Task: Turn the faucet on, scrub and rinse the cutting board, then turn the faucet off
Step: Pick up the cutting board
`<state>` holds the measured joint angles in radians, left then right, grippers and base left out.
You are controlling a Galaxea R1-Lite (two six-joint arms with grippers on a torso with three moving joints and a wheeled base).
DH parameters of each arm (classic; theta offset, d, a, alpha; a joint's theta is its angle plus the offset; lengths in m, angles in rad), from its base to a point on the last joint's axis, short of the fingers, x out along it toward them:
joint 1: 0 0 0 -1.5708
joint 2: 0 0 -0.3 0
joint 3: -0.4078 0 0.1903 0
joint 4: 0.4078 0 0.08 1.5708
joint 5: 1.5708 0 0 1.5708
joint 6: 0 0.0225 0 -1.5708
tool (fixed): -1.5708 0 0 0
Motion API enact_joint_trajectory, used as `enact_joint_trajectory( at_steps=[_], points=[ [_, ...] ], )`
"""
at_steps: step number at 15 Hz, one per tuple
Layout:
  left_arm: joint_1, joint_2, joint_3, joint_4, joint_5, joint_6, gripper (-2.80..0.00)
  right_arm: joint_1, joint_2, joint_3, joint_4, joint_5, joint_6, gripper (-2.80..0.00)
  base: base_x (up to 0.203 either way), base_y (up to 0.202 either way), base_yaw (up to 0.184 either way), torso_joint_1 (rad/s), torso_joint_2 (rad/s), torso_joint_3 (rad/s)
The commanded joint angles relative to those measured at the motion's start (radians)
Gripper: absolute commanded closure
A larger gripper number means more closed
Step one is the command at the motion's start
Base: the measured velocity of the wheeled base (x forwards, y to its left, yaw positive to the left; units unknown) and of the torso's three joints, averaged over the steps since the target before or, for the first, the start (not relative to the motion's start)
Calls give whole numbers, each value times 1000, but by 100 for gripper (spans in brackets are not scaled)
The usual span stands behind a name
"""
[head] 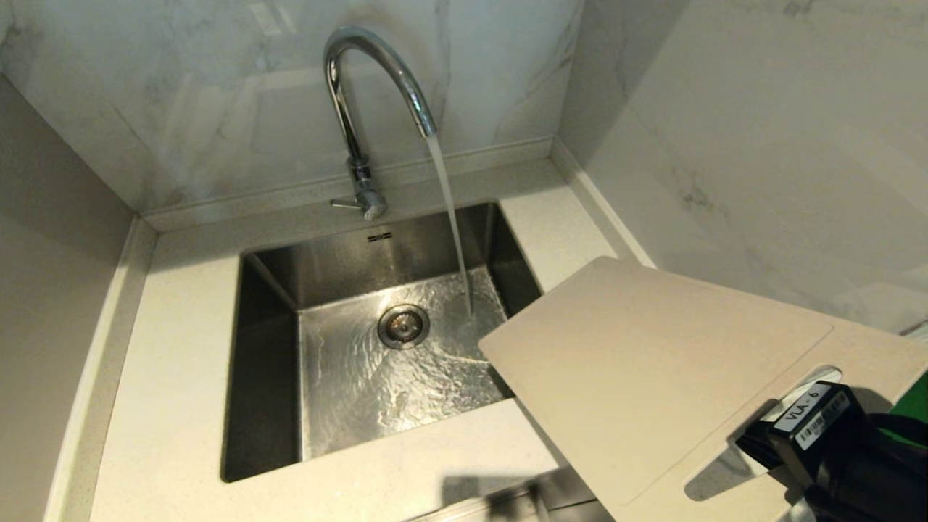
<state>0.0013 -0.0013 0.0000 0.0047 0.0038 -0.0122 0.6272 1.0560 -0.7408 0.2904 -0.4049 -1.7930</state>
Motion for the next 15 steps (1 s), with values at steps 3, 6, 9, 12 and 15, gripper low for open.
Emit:
enact_joint_trajectory(
  at_steps=[3, 6, 9, 12, 15],
  points=[
    [0, 1, 3, 0, 1, 0, 0, 0, -42, -1, 3, 3, -3, 0, 0, 0, 0, 0, 0, 0],
    [0, 1, 3, 0, 1, 0, 0, 0, -45, -5, 2, 3, 0, 0, 0, 0, 0, 0, 0, 0],
    [0, 1, 3, 0, 1, 0, 0, -1, -44, -5, 2, 72, 4, 0, 0, 0, 0, 0, 0, 0],
    [2, 1, 3, 0, 1, 0, 0, -9, -46, -5, 2, 128, 3, 0, 0, 0, 0, 0, 0, 0],
    [1, 1, 3, 0, 1, -1, 0, -15, -41, 8, 1, 189, -1, 0, 0, 0, 0, 0, 0, 0]
  ],
)
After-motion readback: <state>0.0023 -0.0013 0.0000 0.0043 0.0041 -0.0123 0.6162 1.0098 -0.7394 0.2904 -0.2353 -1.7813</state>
